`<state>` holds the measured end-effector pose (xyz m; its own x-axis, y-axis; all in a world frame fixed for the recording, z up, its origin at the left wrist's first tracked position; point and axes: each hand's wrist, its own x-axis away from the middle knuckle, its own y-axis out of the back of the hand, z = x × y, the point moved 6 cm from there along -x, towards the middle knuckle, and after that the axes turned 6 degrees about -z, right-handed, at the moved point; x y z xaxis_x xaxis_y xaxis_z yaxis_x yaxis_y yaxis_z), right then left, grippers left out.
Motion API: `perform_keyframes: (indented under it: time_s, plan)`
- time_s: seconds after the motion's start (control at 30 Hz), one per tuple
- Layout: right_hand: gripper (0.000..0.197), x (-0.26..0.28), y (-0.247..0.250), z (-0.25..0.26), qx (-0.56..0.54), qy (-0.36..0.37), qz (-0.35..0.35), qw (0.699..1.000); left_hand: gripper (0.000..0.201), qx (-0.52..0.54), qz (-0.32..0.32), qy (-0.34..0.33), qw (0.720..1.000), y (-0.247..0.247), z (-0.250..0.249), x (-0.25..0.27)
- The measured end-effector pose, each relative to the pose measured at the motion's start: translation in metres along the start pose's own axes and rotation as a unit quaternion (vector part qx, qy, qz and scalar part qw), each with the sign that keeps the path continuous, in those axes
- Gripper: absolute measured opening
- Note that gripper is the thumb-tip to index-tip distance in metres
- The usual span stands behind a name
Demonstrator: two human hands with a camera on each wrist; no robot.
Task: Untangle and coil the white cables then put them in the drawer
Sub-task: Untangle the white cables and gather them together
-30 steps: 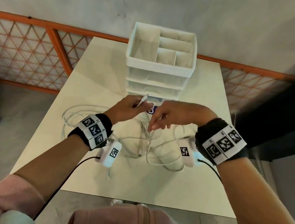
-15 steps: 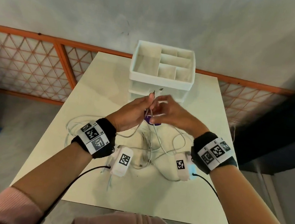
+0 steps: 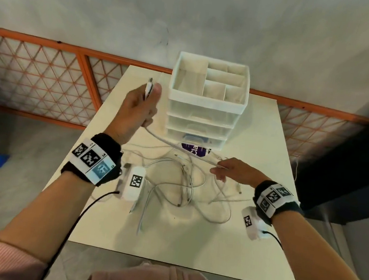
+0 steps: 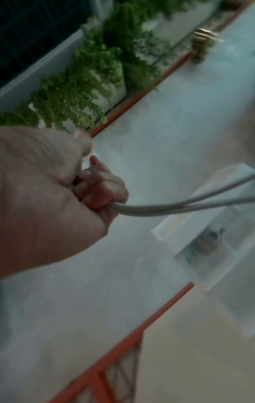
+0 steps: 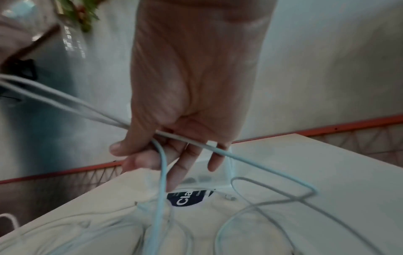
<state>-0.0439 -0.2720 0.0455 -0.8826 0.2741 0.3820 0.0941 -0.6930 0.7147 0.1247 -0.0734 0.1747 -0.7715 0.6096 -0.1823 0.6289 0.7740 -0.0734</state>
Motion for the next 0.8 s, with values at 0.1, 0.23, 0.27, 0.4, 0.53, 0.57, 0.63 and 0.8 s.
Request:
perform_keyframes:
  time_s: [0.1, 0.23, 0.27, 0.4, 0.53, 0.57, 0.63, 0.8]
  plan:
    - [0.034, 0.010, 0.015, 0.011, -0.051, 0.016, -0.041, 0.998, 0.040, -0.201, 0.070, -0.013, 0.977, -0.008, 0.017, 0.008]
    - [0.030, 0.011, 0.028, 0.061, -0.020, 0.085, -0.046, 0.995, 0.042, -0.301, 0.240, 0.037, 0.922, -0.061, 0.055, 0.036]
    - [0.030, 0.011, 0.032, 0.070, -0.003, 0.097, -0.046, 0.994, 0.033, -0.325, 0.253, 0.030, 0.911, -0.072, 0.061, 0.039]
    - [0.028, 0.016, 0.047, 0.071, -0.020, 0.091, -0.055, 0.994, 0.025, -0.360, 0.203, -0.002, 0.911, -0.068, 0.065, 0.027]
    - [0.031, 0.028, 0.056, 0.023, -0.031, 0.038, -0.097, 0.994, 0.032, -0.336, 0.034, -0.069, 0.939, -0.017, 0.044, 0.004]
    - [0.031, 0.031, 0.057, 0.007, -0.028, 0.021, -0.114, 0.993, 0.032, -0.334, -0.006, -0.078, 0.939, -0.003, 0.040, 0.000]
    - [0.030, 0.034, 0.060, -0.018, -0.032, -0.015, -0.139, 0.990, 0.036, -0.344, -0.058, -0.079, 0.934, 0.017, 0.037, -0.004]
    - [0.028, 0.033, 0.080, -0.033, -0.063, -0.046, -0.197, 0.977, 0.034, -0.352, -0.122, -0.064, 0.926, 0.029, 0.048, 0.004]
